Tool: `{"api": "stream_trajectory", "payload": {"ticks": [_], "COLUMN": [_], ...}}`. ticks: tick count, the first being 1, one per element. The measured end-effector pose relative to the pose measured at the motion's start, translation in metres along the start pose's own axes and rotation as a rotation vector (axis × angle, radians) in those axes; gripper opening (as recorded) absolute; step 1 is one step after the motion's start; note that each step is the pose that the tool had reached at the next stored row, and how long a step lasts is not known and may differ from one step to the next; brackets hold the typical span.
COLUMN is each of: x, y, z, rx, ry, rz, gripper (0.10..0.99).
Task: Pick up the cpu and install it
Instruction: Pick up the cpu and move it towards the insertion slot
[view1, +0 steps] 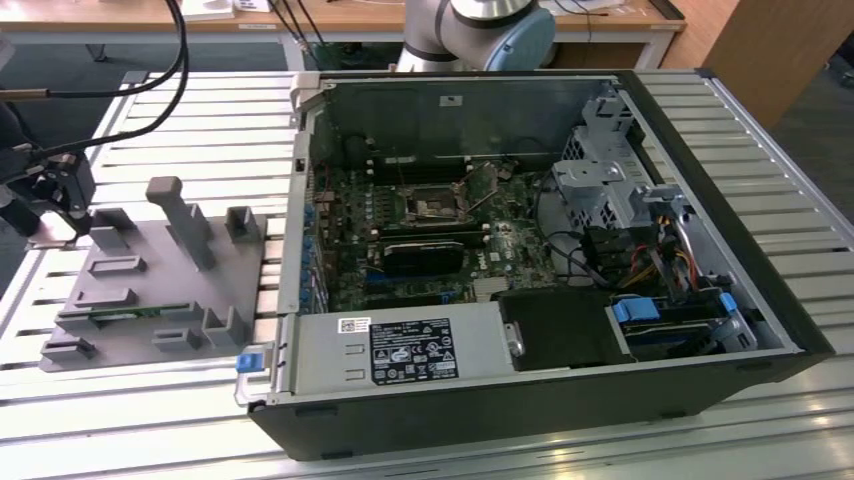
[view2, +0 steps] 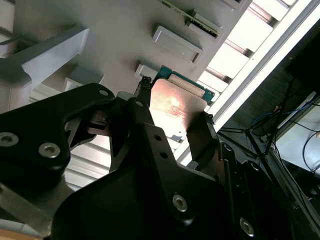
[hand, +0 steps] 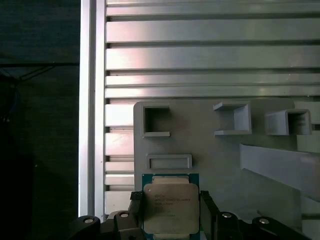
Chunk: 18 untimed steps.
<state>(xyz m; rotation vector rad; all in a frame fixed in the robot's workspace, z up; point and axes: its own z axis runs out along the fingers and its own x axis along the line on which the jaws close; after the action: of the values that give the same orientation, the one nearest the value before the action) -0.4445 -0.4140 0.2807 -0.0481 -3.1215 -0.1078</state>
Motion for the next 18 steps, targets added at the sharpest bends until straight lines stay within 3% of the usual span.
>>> {"api": "stream_trajectory", "payload": {"ticks": [18], "x": [0.0002], "y": [0.0007], "z": [-0.0102], "rx": [0.0], "ry": [0.0], "rz": [0.0], "gripper": [0.537]}}
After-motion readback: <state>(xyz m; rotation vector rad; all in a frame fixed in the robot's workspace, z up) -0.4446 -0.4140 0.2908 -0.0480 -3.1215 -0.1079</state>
